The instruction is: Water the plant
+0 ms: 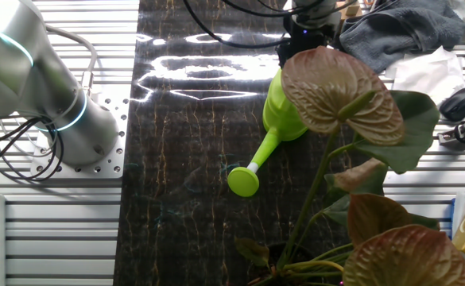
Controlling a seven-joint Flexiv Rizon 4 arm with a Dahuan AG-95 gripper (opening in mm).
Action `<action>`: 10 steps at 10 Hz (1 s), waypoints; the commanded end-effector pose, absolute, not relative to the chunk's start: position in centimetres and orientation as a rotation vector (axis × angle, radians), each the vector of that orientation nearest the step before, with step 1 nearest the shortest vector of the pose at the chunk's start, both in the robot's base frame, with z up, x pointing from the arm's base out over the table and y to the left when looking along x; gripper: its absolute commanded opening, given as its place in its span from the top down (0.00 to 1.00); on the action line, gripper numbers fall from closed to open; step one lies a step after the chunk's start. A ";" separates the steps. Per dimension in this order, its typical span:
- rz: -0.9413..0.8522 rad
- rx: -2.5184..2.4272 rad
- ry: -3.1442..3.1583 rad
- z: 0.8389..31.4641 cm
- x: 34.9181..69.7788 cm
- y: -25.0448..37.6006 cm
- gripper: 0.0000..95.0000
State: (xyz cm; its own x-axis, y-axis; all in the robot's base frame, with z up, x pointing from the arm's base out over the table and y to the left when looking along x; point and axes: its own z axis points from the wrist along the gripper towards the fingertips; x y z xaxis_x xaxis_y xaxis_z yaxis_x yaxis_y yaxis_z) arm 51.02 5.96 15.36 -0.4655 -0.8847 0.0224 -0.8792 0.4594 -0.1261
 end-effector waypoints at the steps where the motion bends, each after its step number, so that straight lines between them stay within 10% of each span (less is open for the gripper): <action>1: -0.183 -1.597 2.642 15.3 51.1 6.0 0.60; 3: -0.183 -1.551 2.661 15.3 51.0 6.0 1.00; 10: -0.177 -1.513 2.675 15.1 50.8 5.8 1.00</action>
